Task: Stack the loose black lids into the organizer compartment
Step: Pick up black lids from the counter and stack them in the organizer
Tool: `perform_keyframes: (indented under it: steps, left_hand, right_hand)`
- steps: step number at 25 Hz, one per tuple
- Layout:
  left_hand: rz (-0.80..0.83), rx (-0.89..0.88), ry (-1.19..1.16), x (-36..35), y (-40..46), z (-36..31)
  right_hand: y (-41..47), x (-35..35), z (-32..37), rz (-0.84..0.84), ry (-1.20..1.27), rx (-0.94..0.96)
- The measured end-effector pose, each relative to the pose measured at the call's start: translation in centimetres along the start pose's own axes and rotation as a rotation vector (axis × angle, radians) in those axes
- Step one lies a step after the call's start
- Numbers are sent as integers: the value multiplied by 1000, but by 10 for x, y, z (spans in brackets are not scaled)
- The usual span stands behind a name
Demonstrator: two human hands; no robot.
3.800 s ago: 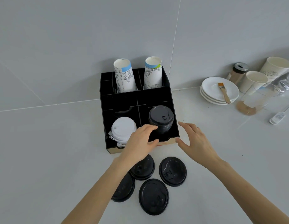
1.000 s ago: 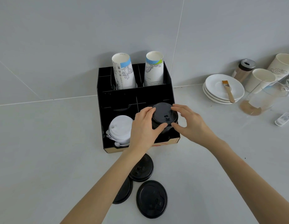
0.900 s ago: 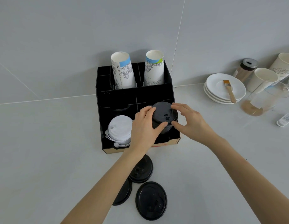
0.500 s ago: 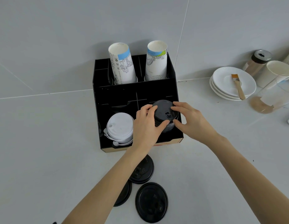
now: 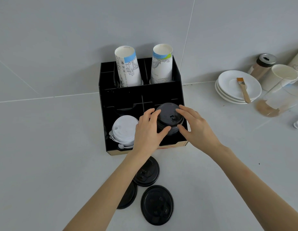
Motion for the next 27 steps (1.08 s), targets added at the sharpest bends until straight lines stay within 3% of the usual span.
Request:
perform_keyframes:
  steps: [8, 13, 22, 27]
  left_hand:
    - [30, -49, -111, 24, -50, 18]
    - [133, -39, -145, 19, -82, 46]
    - [436, 38, 45, -14, -116, 94]
    - [523, 45, 67, -26, -121, 98]
  right_hand:
    - [-39, -8, 37, -34, 82, 81]
    - [-67, -45, 43, 49, 109, 56]
    - [-100, -120, 25, 302, 94, -138]
    - [-104, -138, 24, 352, 76, -166]
Point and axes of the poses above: each hand's wrist, its own y-axis towards the middle knuckle, its own x-axis out of the back of the hand, z = x × y, the point moved 10 cm from there along y, towards the middle knuckle
